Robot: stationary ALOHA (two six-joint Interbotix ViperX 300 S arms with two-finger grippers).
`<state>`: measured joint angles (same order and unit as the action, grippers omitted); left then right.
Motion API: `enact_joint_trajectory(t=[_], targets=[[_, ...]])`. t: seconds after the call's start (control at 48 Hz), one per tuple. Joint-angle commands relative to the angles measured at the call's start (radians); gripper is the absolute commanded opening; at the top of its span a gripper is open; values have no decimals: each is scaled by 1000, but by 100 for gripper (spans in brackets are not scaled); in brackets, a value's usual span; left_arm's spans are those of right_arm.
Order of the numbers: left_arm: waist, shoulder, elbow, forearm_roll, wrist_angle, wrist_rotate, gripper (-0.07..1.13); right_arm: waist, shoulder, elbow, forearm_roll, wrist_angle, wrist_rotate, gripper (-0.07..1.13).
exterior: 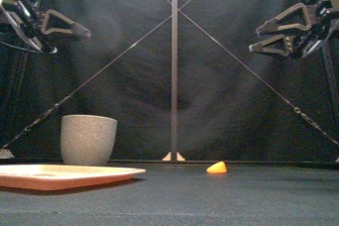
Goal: Pick the drumstick then place it in the grey bowl
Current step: Drop drumstick in the grey bowl and return to neutral
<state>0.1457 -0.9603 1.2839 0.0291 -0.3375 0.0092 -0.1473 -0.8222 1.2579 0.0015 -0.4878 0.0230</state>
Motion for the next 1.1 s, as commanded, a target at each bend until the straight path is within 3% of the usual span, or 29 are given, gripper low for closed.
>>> enact_joint_trajectory(t=[0.021,1.104], targets=[[2,3,-8,0,-8,0,-2,-14,-17,5,-5,9,2,96],[3,3,0,2,-9,0,-2,-17,-5,-9,2,29,3,96]])
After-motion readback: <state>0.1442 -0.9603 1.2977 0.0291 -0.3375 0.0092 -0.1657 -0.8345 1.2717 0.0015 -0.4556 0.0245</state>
